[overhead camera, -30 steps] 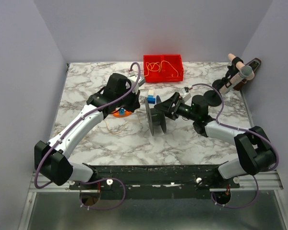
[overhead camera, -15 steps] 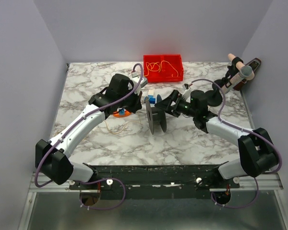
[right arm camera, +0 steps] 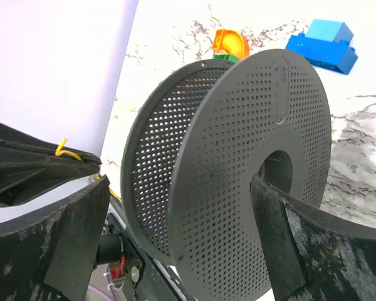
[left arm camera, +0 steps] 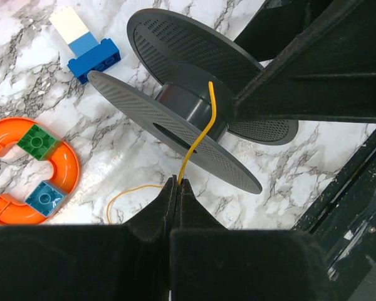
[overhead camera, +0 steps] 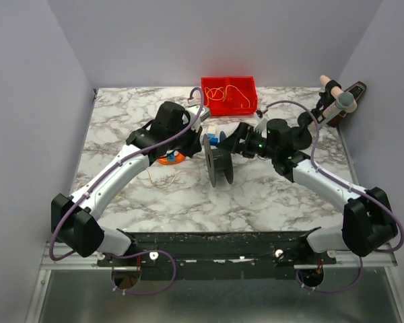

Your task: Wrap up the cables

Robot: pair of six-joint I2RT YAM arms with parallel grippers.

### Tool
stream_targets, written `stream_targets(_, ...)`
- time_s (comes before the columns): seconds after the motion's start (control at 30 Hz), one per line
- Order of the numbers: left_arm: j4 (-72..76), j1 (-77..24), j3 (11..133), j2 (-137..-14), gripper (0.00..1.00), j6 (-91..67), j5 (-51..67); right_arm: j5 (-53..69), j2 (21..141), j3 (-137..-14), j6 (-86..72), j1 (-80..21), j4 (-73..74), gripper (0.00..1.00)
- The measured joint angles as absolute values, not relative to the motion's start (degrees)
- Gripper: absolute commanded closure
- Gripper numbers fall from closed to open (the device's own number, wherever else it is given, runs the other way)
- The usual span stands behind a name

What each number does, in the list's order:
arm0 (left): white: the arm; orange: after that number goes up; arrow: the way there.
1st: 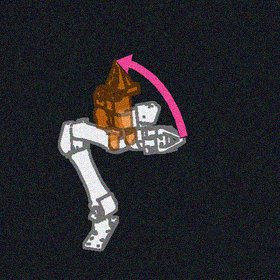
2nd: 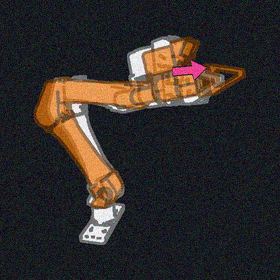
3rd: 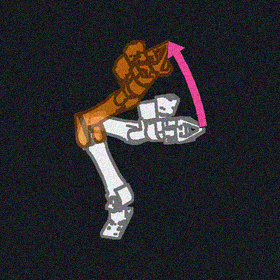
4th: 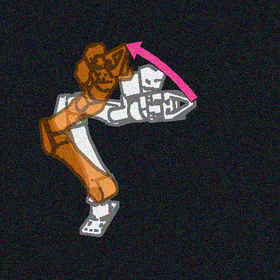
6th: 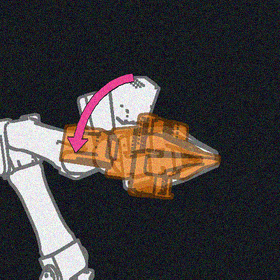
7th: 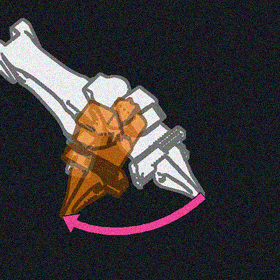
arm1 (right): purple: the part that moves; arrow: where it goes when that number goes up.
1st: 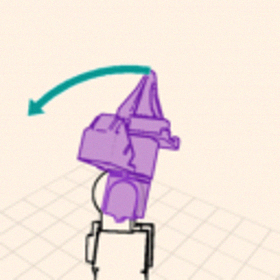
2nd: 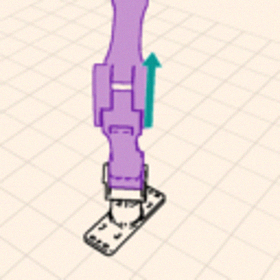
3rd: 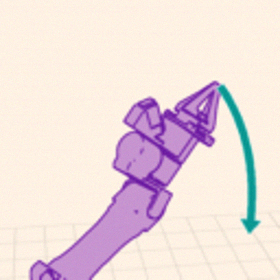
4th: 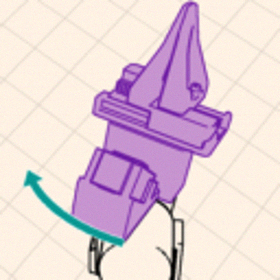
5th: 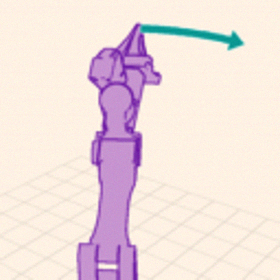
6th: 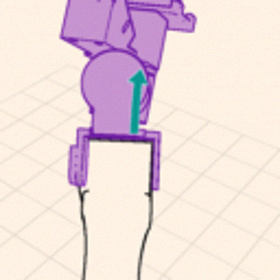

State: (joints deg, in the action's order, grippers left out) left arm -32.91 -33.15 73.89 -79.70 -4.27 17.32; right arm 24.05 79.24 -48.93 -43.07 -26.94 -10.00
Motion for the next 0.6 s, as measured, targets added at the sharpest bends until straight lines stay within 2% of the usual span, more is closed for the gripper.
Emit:
stream_targets(0.4,-37.2,-33.1,78.8,-79.7,1.0,-6.1,19.8,21.5,70.5,-52.6,-33.9,-26.9,-1.9,0.0)
stream_targets(0.6,-42.1,-32.9,84.3,-78.3,1.0,-9.4,23.6,25.1,62.0,-53.0,-25.1,-28.0,-0.8,0.0)
